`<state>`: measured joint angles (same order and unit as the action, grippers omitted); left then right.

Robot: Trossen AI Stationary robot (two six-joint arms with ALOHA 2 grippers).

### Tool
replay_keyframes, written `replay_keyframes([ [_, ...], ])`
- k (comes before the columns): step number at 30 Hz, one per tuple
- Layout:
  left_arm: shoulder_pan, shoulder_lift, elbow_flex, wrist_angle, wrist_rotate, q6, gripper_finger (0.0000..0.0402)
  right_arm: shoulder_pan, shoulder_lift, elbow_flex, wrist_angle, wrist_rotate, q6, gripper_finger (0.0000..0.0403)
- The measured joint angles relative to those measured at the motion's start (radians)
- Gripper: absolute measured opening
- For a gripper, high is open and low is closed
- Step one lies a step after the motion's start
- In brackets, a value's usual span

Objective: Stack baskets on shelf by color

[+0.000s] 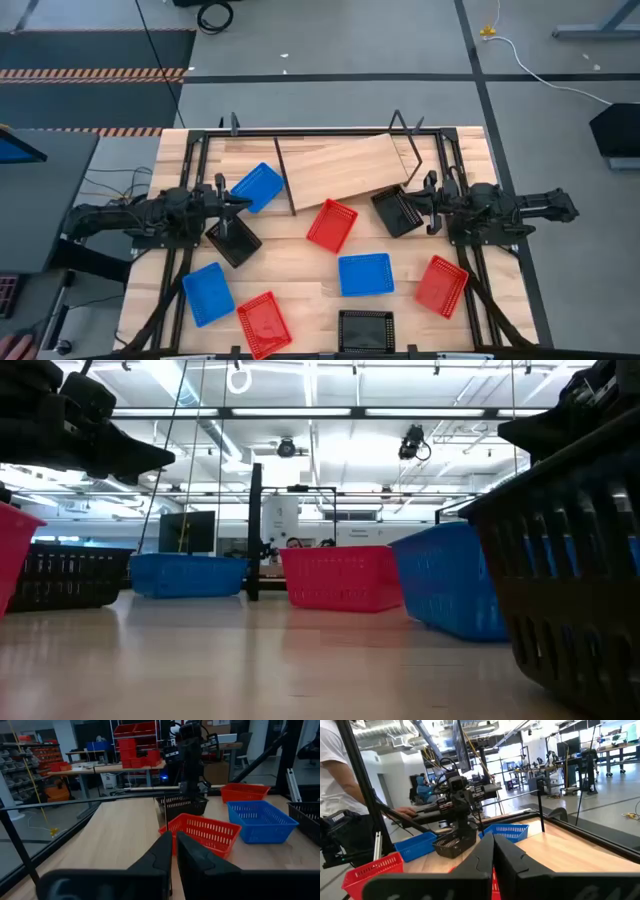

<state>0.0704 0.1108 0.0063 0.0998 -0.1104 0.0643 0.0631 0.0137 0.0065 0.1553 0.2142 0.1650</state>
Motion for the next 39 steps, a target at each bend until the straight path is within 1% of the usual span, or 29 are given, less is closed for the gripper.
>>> replay_keyframes([
  [4, 0.000, 0.000, 0.000, 0.000, 0.000, 0.000, 0.0029, 0.000, 0.000, 0.000, 0.000, 0.000, 0.000, 0.0013],
  [11, 0.000, 0.000, 0.000, 0.000, 0.000, 0.000, 0.0038, 0.000, 0.000, 0.000, 0.000, 0.000, 0.000, 0.0013],
  [21, 0.000, 0.000, 0.000, 0.000, 0.000, 0.000, 0.0028, 0.000, 0.000, 0.000, 0.000, 0.000, 0.000, 0.0013],
  [31, 0.000, 0.000, 0.000, 0.000, 0.000, 0.000, 0.0038, 0.000, 0.000, 0.000, 0.000, 0.000, 0.000, 0.0013],
  [39, 0.000, 0.000, 0.000, 0.000, 0.000, 0.000, 0.0031, 0.000, 0.000, 0.000, 0.000, 0.000, 0.000, 0.0013],
])
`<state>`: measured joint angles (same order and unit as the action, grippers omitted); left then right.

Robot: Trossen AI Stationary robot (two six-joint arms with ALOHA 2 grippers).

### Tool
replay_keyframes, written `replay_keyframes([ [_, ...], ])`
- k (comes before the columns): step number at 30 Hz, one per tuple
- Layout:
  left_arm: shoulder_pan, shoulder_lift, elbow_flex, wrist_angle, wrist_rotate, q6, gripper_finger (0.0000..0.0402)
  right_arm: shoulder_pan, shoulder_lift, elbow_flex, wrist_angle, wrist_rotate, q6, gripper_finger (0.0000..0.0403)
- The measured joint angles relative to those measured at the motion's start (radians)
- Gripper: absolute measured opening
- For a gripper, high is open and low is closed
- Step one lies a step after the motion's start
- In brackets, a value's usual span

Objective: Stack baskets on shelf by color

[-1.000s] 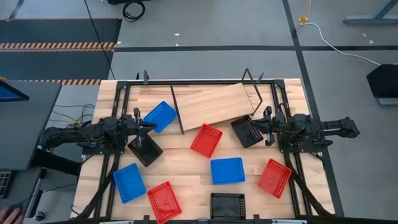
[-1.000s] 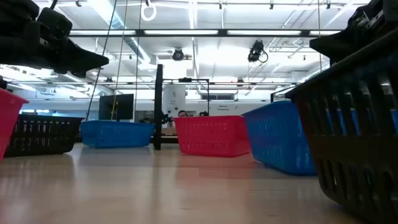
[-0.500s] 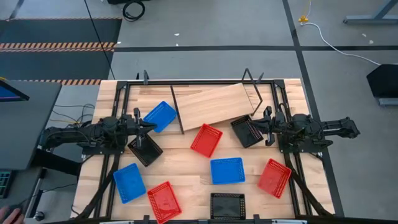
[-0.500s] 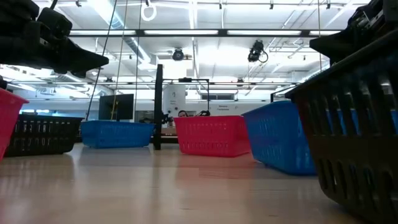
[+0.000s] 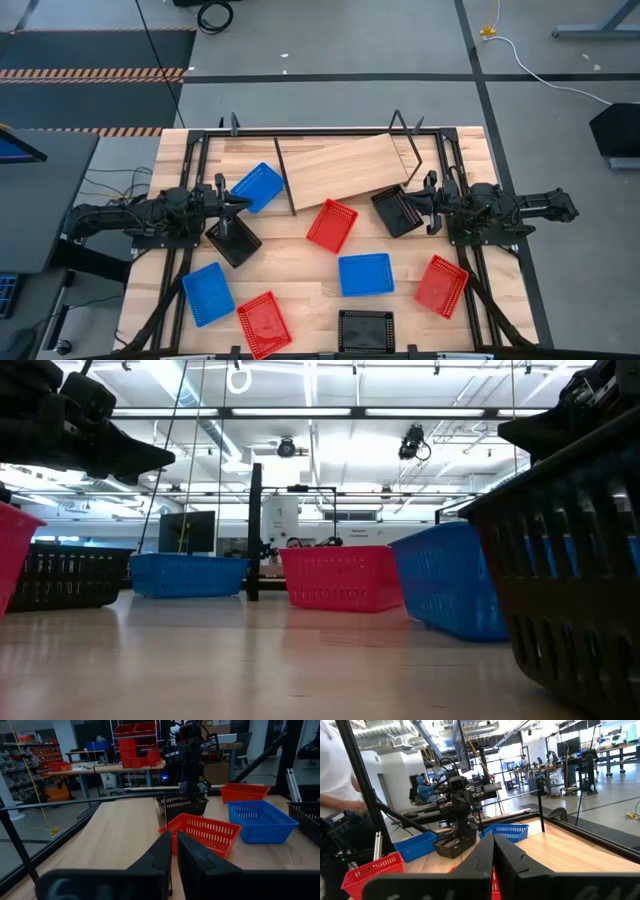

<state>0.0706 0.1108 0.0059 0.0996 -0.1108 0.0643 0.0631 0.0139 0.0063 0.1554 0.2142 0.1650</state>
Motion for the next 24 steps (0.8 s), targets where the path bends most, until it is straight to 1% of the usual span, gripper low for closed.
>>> replay_keyframes([
  [5, 0.000, 0.000, 0.000, 0.000, 0.000, 0.000, 0.0028, 0.000, 0.000, 0.000, 0.000, 0.000, 0.000, 0.0013],
  [13, 0.000, 0.000, 0.000, 0.000, 0.000, 0.000, 0.0036, 0.000, 0.000, 0.000, 0.000, 0.000, 0.000, 0.0013],
  [20, 0.000, 0.000, 0.000, 0.000, 0.000, 0.000, 0.0026, 0.000, 0.000, 0.000, 0.000, 0.000, 0.000, 0.0013],
  [24, 0.000, 0.000, 0.000, 0.000, 0.000, 0.000, 0.0027, 0.000, 0.000, 0.000, 0.000, 0.000, 0.000, 0.0013],
])
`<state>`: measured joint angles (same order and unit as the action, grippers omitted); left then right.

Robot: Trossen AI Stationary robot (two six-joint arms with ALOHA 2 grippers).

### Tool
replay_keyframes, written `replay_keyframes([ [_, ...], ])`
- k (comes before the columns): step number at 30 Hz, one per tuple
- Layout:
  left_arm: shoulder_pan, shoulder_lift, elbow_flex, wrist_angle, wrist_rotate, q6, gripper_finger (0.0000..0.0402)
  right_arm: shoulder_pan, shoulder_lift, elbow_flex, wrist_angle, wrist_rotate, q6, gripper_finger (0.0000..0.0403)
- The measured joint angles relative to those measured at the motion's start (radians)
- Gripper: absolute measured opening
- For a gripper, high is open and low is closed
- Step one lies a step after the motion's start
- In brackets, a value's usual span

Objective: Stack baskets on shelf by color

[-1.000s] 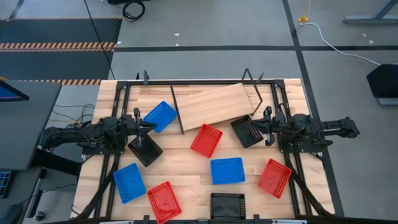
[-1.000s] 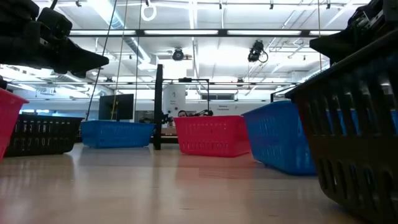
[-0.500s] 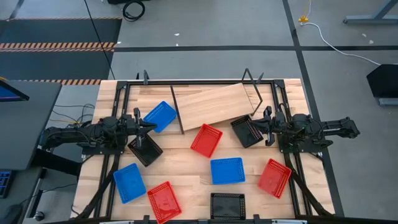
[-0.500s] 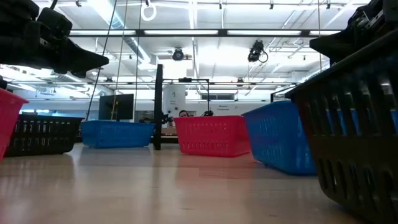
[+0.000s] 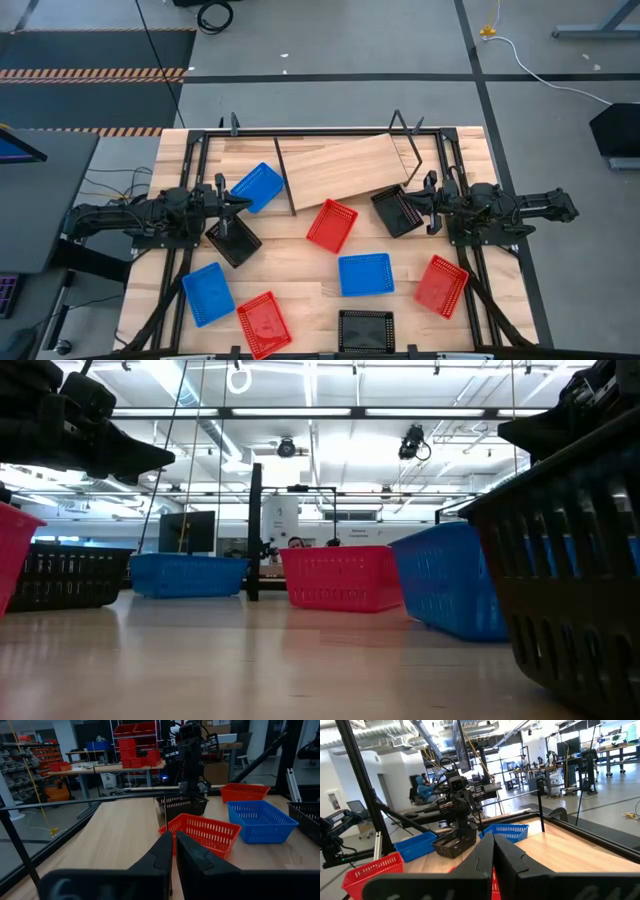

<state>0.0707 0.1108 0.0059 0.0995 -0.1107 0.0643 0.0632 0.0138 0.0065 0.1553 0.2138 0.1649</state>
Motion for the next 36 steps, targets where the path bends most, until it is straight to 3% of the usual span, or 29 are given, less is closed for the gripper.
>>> replay_keyframes([
  [7, 0.000, 0.000, 0.000, 0.012, 0.000, -0.011, 0.0036, 0.000, 0.000, 0.000, 0.000, 0.000, 0.000, 0.0013],
  [10, 0.002, 0.002, 0.001, 0.058, -0.006, -0.109, 0.0033, 0.000, 0.000, 0.000, 0.000, 0.000, 0.000, 0.0013],
  [13, 0.007, 0.011, 0.038, 0.104, -0.018, -0.320, 0.0029, 0.000, 0.000, 0.000, 0.000, 0.000, 0.000, 0.0013],
  [15, 0.006, 0.036, 0.106, 0.084, 0.007, -0.439, 0.0028, 0.000, 0.000, 0.000, 0.000, 0.000, 0.000, 0.0013],
  [17, 0.006, 0.083, 0.189, -0.048, 0.083, -0.503, 0.0030, 0.000, 0.000, 0.000, 0.000, 0.000, 0.000, 0.0013],
  [22, 0.004, 0.322, 0.437, -0.333, 0.208, -0.589, 0.0035, 0.000, 0.000, 0.000, 0.000, 0.000, 0.000, 0.0013],
  [31, 0.004, 0.755, 0.888, -0.347, 0.202, -0.658, 0.0028, 0.000, 0.000, 0.000, 0.012, 0.005, 0.027, 0.0013],
  [36, 0.002, 0.909, 1.094, -0.325, 0.210, -0.772, 0.0034, -0.025, 0.000, 0.017, 0.059, 0.104, 0.264, 0.0013],
])
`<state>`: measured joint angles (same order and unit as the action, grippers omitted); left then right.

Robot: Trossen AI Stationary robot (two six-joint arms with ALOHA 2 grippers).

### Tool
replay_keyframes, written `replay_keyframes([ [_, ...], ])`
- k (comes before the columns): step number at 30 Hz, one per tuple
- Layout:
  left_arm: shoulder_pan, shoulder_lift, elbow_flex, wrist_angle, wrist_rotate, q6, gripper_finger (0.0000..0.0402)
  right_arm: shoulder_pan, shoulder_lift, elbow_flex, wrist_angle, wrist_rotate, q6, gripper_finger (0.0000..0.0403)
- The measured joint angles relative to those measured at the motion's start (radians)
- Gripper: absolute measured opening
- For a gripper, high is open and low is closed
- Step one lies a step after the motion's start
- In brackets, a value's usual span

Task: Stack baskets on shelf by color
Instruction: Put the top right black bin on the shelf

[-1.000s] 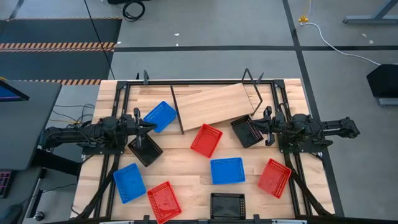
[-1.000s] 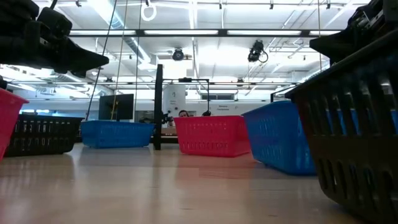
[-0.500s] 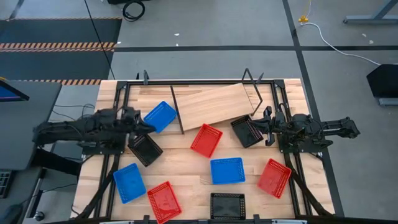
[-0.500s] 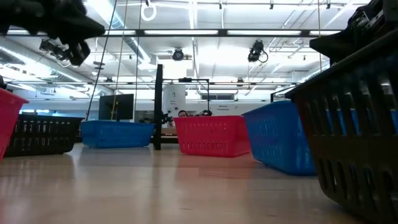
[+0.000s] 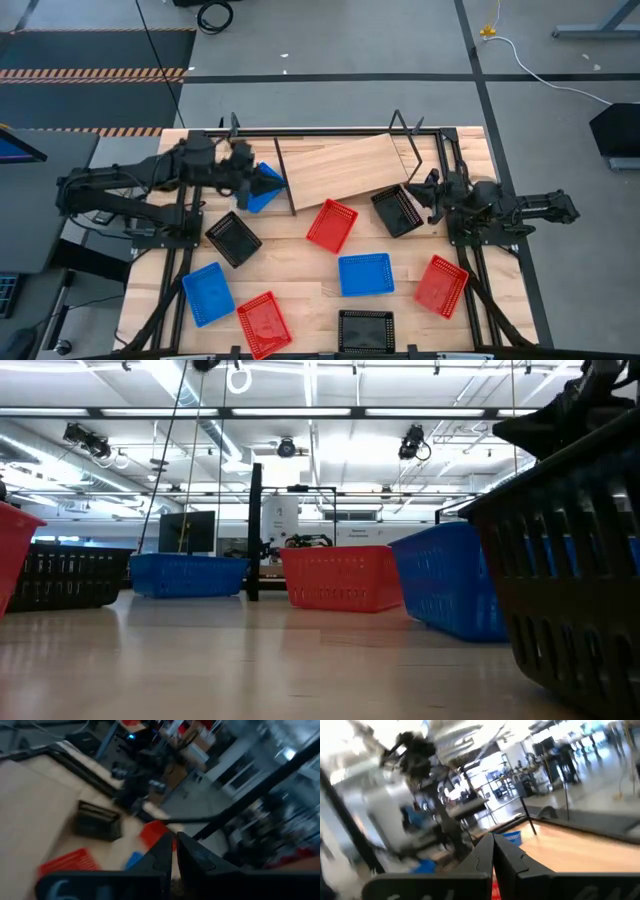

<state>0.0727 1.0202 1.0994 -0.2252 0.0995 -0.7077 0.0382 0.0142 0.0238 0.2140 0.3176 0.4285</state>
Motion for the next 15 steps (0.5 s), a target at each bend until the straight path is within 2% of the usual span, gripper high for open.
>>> replay_keyframes([
  [2, -0.005, 0.042, 0.067, 0.027, -0.003, -0.048, 0.0036, -0.003, 0.000, 0.048, 0.007, -0.072, 0.022, 0.0013],
  [5, -0.005, 0.101, 0.137, 0.147, -0.009, -0.062, 0.0038, -0.003, 0.019, 0.167, 0.002, -0.246, -0.121, 0.0013],
  [7, 0.006, 0.128, 0.172, 0.224, -0.010, -0.024, 0.0038, -0.003, 0.061, 0.296, -0.082, -0.284, -0.213, 0.0013],
  [12, 0.036, 0.155, 0.240, 0.460, -0.025, 0.075, 0.0035, -0.003, 0.293, 0.703, -0.573, -0.116, -0.271, 0.0013],
  [15, 0.044, 0.157, 0.245, 0.546, -0.037, 0.121, 0.0038, -0.003, 0.469, 0.924, -0.784, -0.077, -0.310, 0.0013],
])
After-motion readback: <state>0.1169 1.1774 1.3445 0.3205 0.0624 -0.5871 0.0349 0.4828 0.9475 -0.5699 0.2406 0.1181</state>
